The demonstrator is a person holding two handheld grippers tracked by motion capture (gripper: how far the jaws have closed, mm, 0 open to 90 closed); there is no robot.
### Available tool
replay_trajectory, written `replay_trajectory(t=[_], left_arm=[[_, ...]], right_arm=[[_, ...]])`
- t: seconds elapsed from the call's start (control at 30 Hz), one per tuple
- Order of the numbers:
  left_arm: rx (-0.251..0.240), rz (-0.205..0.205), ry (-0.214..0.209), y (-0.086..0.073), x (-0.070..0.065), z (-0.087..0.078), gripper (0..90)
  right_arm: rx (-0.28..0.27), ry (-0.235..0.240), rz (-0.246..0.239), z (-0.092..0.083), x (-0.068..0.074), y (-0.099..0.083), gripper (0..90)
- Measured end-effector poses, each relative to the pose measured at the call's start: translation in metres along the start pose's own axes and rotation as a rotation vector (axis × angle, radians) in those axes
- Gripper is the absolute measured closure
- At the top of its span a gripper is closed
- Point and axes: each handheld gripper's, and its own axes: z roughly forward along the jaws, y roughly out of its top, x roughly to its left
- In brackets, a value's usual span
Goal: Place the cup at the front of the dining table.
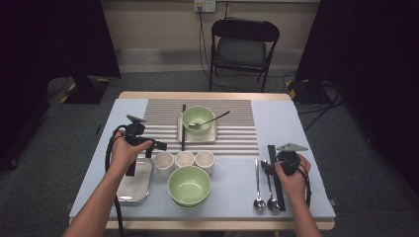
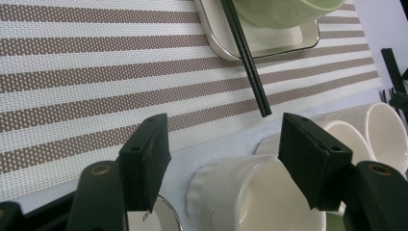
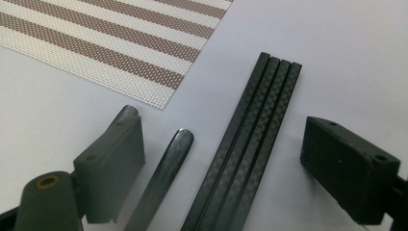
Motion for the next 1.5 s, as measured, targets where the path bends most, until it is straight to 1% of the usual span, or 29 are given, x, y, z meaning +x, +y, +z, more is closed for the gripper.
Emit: replay_trajectory(t=[0.07,0.1,0.17,0.23,0.27,0.33,0.37,0.43,0.47,0.57,0.63,0.7,0.73,0.83,1.0,1.07,1.1,1.17,1.2,1.27,1.37,1.4,1.5], left_arm=[[0.0,0.012,0.004,-0.001,0.0,0.0,35.0],[0.004,0.02,-0.001,-0.001,0.001,-0.001,34.9],[0.006,0.009,0.002,-0.002,0.0,-0.001,34.8],[0.007,0.019,0.003,-0.003,0.001,-0.002,34.8],[0.003,0.013,-0.001,-0.004,0.0,-0.002,34.8],[0.008,0.02,-0.002,-0.005,0.001,-0.003,34.7],[0.003,0.016,0.001,-0.006,0.001,-0.003,34.7],[0.015,0.024,0.0,-0.007,0.002,-0.004,34.8],[0.007,0.023,0.004,-0.007,0.002,-0.003,34.7],[0.004,0.015,0.003,-0.009,0.002,-0.003,34.7],[0.006,0.017,0.003,-0.01,0.002,-0.003,34.7],[0.013,0.031,0.003,-0.011,0.003,-0.003,34.8],[0.011,0.021,0.01,-0.012,0.002,-0.003,34.8],[0.01,0.018,0.007,-0.014,0.001,-0.003,34.8],[0.015,0.022,0.006,-0.015,0.0,-0.003,36.0],[0.024,0.036,0.011,-0.016,0.0,-0.003,36.0],[0.02,0.031,0.015,-0.017,0.0,-0.002,36.0],[0.026,0.035,0.015,-0.018,0.0,0.0,36.0],[0.027,0.029,0.011,-0.019,-0.001,0.0,36.1],[0.03,0.031,0.011,-0.02,0.0,0.001,36.1],[0.028,0.025,0.004,-0.022,0.0,0.001,36.0],[0.025,0.025,0.008,-0.022,0.0,0.001,36.0],[0.031,0.04,0.014,-0.022,0.0,0.001,37.4]], right_arm=[[0.0,0.0,0.0,0.0,0.0,0.0,14.5],[0.0,0.0,0.0,0.0,0.0,0.0,14.4],[0.0,0.0,0.0,0.0,0.0,0.0,14.4],[0.0,0.0,0.0,0.0,0.0,0.0,14.4],[0.0,0.0,0.0,0.0,0.0,0.0,14.5],[0.0,0.0,0.0,0.0,0.0,0.0,14.4],[0.0,0.0,0.0,0.0,0.0,0.0,14.4],[0.0,0.0,0.0,0.0,0.0,0.0,14.5],[0.0,0.0,0.0,0.0,0.0,0.0,14.4],[0.0,0.0,0.0,0.0,0.0,0.0,14.4],[0.0,0.0,0.0,0.0,0.0,0.0,14.4],[0.0,0.0,0.0,0.0,0.0,0.0,14.4],[0.0,0.0,0.0,0.0,0.0,0.0,14.5],[0.0,0.0,0.0,0.0,0.0,0.0,14.4],[0.0,0.0,0.0,0.0,0.0,0.0,14.4],[0.002,0.0,0.002,0.0,0.0,0.0,14.4],[0.002,0.0,0.002,0.0,0.0,0.0,14.4],[0.001,0.0,0.002,0.0,0.0,0.0,14.4],[0.0,0.0,0.0,0.0,0.0,0.0,14.4],[0.0,0.0,0.0,0.0,0.0,0.0,14.4],[0.001,0.0,0.0,0.0,0.0,0.0,14.4],[0.002,0.0,0.002,0.0,0.0,0.0,14.4],[0.0,0.0,0.0,0.0,0.0,0.0,14.4]])
